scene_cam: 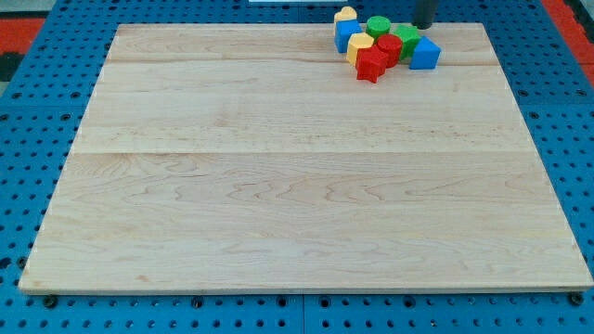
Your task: Push the green circle into the yellow hexagon
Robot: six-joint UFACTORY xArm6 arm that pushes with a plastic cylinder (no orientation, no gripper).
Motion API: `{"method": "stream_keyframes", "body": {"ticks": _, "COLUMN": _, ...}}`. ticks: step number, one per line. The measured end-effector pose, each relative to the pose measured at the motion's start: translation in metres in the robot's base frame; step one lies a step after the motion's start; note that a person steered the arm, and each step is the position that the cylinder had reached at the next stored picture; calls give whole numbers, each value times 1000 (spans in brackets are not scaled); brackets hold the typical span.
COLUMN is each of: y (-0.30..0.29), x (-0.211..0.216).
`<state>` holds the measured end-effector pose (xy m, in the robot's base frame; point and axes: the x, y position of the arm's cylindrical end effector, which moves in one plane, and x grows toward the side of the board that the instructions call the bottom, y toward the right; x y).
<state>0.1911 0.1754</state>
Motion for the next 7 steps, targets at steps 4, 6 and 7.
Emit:
{"method": "stream_keyframes", "body": {"ticks": 4, "y": -74, "x": 18}}
{"method": "stream_keyframes", "body": {"ticks": 6, "y": -39, "x": 56}}
{"method": "stream_keyframes", "body": {"ticks": 7, "y": -32, "x": 29}}
